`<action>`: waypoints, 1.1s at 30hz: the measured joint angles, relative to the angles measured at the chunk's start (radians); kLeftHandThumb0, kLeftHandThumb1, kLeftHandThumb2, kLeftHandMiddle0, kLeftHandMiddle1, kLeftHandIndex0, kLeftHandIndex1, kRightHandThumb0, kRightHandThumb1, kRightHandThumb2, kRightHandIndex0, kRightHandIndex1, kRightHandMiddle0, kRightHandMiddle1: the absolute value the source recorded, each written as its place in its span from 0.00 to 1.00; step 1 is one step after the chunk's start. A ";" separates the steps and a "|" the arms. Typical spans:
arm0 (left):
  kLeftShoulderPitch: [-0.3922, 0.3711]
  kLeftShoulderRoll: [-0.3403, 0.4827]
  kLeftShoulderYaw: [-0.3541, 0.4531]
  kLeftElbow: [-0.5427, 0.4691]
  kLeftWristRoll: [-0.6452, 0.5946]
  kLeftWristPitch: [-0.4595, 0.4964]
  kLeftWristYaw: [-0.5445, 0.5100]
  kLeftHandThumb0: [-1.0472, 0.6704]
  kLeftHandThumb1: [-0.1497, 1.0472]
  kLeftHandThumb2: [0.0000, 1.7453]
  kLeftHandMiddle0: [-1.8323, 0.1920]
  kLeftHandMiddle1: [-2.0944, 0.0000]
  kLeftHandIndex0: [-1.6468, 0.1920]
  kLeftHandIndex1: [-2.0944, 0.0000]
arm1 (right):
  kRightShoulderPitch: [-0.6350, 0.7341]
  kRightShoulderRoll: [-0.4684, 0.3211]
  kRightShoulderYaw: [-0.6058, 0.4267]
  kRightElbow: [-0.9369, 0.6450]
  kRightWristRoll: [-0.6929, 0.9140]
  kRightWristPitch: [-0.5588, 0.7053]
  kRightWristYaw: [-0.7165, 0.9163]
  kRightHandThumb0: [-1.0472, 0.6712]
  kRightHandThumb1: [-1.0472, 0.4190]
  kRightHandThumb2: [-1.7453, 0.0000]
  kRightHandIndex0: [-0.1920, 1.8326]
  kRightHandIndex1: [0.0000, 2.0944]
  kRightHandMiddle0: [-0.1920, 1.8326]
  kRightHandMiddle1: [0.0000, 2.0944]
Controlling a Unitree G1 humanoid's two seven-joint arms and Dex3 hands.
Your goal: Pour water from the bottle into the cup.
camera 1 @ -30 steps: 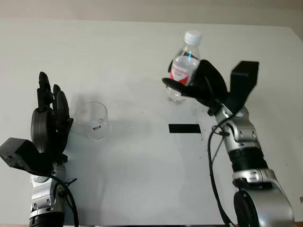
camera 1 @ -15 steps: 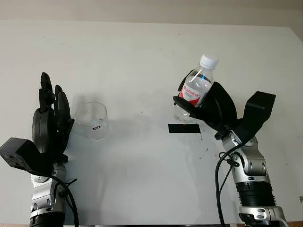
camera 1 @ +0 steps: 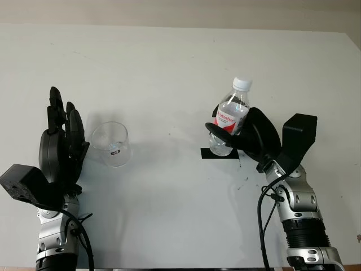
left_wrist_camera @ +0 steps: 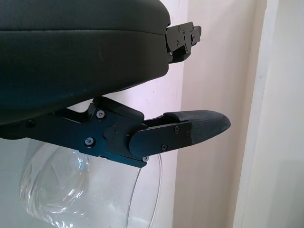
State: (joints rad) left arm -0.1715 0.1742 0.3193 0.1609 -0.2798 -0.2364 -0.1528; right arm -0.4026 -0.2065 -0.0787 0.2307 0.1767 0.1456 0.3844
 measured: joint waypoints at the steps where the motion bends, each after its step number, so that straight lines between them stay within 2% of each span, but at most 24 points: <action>1: 0.000 0.000 0.000 0.000 0.000 0.000 0.000 0.21 1.00 0.31 0.98 0.97 0.99 0.98 | -0.003 -0.001 0.000 0.003 -0.002 0.000 0.001 0.45 0.00 0.81 0.57 1.00 0.12 1.00; 11: 0.000 0.000 0.000 0.000 -0.001 0.000 -0.005 0.22 1.00 0.31 0.98 0.97 0.99 0.97 | -0.009 -0.007 0.000 0.009 -0.009 0.000 0.012 0.43 0.00 0.82 0.53 1.00 0.12 1.00; 18: 0.000 0.000 0.001 0.000 -0.001 0.000 -0.006 0.22 1.00 0.32 0.98 0.97 0.99 0.97 | -0.007 -0.016 0.014 0.009 -0.005 0.000 0.079 0.38 0.00 0.88 0.34 1.00 0.04 1.00; 22: 0.000 0.000 0.001 -0.001 -0.001 0.002 -0.006 0.22 1.00 0.32 0.98 0.97 0.99 0.97 | -0.001 -0.022 0.017 0.015 0.003 -0.009 0.118 0.36 0.00 0.91 0.24 1.00 0.04 1.00; 26: 0.000 0.000 0.002 0.000 -0.002 0.003 -0.007 0.21 1.00 0.32 0.98 0.97 0.99 0.97 | 0.010 -0.029 0.023 0.017 -0.012 -0.048 0.123 0.32 0.00 0.94 0.14 1.00 0.06 1.00; 29: 0.000 0.000 0.002 -0.001 -0.002 0.003 -0.008 0.22 1.00 0.32 0.98 0.98 1.00 0.98 | 0.021 -0.034 0.036 0.017 -0.044 -0.093 0.110 0.30 0.01 0.96 0.10 1.00 0.06 1.00; 31: 0.000 0.000 0.002 0.000 -0.004 0.004 -0.009 0.22 1.00 0.32 0.98 0.98 1.00 0.98 | 0.028 -0.034 0.038 0.022 -0.050 -0.127 0.112 0.29 0.01 0.97 0.03 1.00 0.03 1.00; 33: 0.000 0.001 0.004 0.000 -0.015 0.007 -0.016 0.22 1.00 0.31 0.99 0.98 1.00 0.98 | 0.034 -0.034 0.039 0.047 -0.048 -0.178 0.127 0.29 0.01 0.97 0.01 1.00 0.01 1.00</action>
State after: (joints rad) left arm -0.1719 0.1748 0.3229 0.1604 -0.2949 -0.2297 -0.1692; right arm -0.3687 -0.2402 -0.0398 0.2781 0.1284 -0.0323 0.5111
